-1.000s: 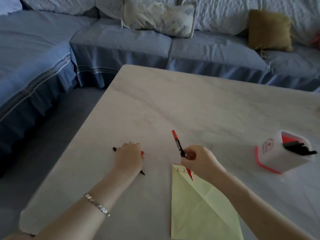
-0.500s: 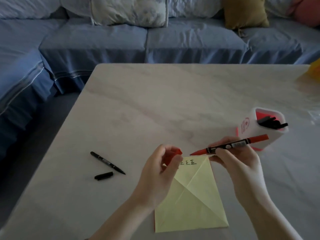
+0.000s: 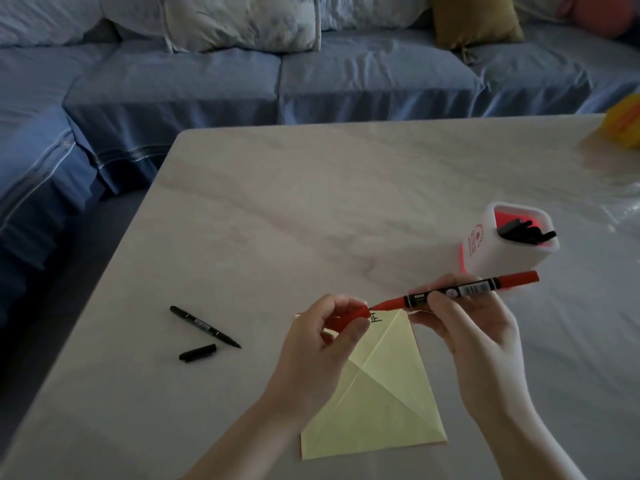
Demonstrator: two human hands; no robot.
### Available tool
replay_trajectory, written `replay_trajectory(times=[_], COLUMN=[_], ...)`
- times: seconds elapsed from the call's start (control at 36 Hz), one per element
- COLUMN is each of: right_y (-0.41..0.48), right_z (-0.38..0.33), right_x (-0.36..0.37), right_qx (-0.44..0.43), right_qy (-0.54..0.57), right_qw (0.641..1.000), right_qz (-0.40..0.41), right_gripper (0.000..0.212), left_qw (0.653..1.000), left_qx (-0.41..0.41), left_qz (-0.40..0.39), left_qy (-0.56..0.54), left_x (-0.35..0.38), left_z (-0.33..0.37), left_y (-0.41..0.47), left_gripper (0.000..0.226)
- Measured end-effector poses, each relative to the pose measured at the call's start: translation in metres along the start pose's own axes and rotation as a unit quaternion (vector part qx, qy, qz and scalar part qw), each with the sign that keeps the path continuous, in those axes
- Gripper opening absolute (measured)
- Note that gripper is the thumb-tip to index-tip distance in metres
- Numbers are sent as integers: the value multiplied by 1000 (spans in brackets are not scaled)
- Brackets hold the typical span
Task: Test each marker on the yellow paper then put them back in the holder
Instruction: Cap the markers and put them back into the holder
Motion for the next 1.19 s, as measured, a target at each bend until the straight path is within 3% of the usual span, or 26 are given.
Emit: replay_trajectory(times=[0.14,0.19,0.28,0.5,0.67,0.89,0.97,1.08,1.14,1.19], right_y=[-4,-6,-7,-7,-7,-6,-6,-7,-7,-6], right_z=[4,8,13,14,18,22,30,34,34,34], right_x=[2,3,2,-5,-8,-4,-2,-1,-2,-4], right_qx=[52,79,111,104,50,12,36,55,58,59], right_qy=[19,27,38,46,47,70,110,138,130,99], right_qw=[998,996,992,992,994,991,989,988,990,993], right_qz=[-12,-27,-40,-56,-80,-113,-94,-47,-19,-1], right_gripper=[24,18,6,14,48,38,39,27,9,8], left_qw=[999,996,987,972,988,977,989,962,946,945], left_qx=[29,57,110,140,72,-95,6,160,197,195], left_qz=[-28,-43,-58,-98,-120,-167,-141,-114,-115,-118], left_qy=[20,50,103,163,64,-97,36,191,232,234], left_x=[5,7,8,14,16,18,16,17,18,20], left_z=[6,9,9,16,21,14,19,21,18,12], left_y=[-4,-5,-5,0,1,3,4,8,12,15], left_gripper=[14,5,10,18,16,31,26,27,31,34])
Point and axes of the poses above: each hand's wrist, its own y-axis towards the middle knuckle, its own x-axis out of the palm, z = x × y, the point moved 3 cm from there along y, towards the middle knuckle, and after that the axes turned 2 degrees about -y, right-handed, at the moved point
